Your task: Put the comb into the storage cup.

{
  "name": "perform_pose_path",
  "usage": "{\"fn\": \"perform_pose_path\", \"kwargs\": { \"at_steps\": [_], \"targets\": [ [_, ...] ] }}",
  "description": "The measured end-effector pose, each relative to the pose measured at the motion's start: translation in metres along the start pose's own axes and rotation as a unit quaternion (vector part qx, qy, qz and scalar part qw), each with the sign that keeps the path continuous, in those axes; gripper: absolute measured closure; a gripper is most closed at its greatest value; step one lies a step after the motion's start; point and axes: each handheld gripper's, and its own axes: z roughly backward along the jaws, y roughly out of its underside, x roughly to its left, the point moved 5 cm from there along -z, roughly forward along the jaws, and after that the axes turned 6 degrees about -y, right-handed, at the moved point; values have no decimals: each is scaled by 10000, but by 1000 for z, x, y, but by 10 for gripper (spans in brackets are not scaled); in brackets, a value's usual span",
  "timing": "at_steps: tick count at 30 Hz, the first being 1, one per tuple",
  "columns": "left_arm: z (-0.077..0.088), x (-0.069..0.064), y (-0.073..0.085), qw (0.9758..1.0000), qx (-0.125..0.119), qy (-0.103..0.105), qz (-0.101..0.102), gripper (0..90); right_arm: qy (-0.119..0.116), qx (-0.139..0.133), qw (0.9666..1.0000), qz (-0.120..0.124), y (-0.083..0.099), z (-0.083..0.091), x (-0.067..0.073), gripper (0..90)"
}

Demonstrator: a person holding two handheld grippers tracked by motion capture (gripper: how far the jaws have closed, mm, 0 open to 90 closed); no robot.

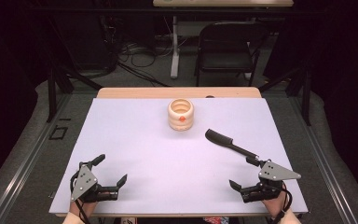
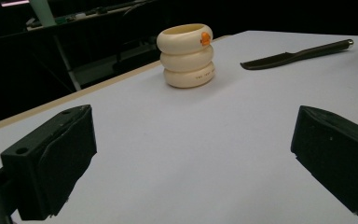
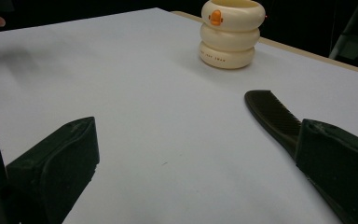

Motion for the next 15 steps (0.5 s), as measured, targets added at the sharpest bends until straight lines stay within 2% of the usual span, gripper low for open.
{"fn": "perform_pose_path", "kwargs": {
  "at_steps": [6, 15],
  "targets": [
    [0, 0, 0, 10000, 12, 4, 4, 1, 8, 86, 10000, 11, 1, -1, 0, 0],
    [-1, 0, 1, 10000, 27, 22, 36, 1, 185, 334, 9992, -70, 6, -4, -9, 0]
  ]
}}
